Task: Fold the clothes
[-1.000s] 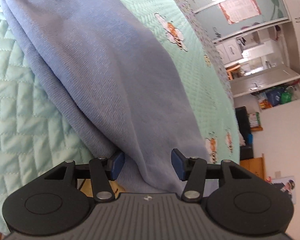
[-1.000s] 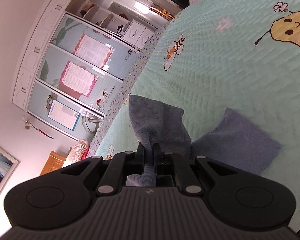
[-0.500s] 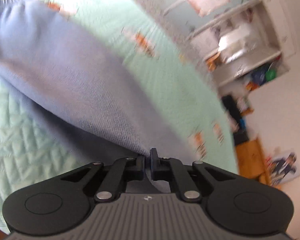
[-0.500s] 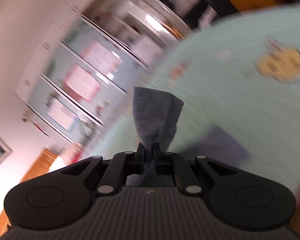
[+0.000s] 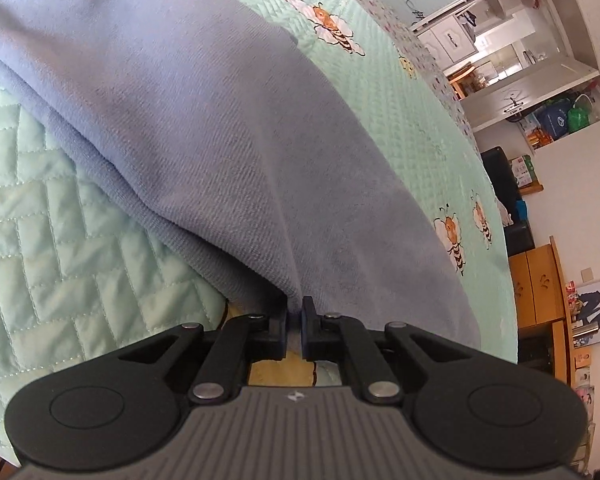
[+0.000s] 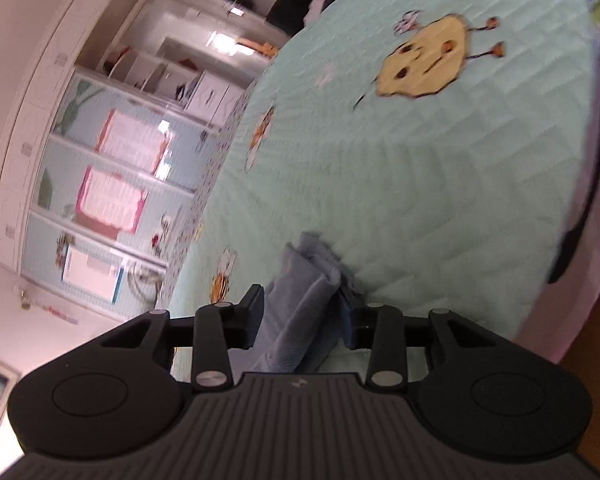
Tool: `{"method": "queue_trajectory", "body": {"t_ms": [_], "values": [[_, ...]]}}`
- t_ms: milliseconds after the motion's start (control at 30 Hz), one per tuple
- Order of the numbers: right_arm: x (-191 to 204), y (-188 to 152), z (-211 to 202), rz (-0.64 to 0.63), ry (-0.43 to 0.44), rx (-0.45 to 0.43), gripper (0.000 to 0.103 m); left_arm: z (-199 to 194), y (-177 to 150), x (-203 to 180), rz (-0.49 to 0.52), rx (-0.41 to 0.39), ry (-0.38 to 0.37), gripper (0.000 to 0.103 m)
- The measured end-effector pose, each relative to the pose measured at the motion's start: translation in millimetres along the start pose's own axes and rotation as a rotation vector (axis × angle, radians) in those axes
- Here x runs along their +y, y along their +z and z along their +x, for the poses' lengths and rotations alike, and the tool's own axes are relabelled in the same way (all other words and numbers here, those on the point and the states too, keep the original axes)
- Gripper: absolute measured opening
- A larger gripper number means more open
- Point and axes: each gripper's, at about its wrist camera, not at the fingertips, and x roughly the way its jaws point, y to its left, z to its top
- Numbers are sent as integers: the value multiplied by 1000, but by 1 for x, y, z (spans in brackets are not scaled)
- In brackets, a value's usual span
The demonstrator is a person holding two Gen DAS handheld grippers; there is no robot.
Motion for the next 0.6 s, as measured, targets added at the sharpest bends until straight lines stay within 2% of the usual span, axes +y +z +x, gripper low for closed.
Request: {"method": "queue_trajectory", "body": {"t_ms": [33, 133, 233, 267, 333, 467, 533, 600], "values": [[6, -1, 3, -37, -11, 8, 1, 2, 1, -4, -2, -2, 0, 3], [30, -1, 2, -99, 10, 1, 1, -8, -2, -3, -5, -54, -3, 3], [51, 9, -14, -111, 164, -72, 1, -15, -3, -4, 1, -104, -24, 4], [54, 13, -17, -120, 191, -94, 1, -14, -3, -5, 11, -102, -18, 4], [47, 16, -13, -126, 179, -93, 1, -7, -5, -5, 26, -90, 12, 4], [-15, 14, 21, 0, -20, 47, 1, 0, -9, -1, 44, -87, 42, 4], [-29, 11, 18, 53, 26, 38, 1, -2, -7, -3, 62, -89, 47, 4], [-20, 12, 14, 23, 20, 37, 1, -2, -6, -3, 65, -88, 47, 4]]}}
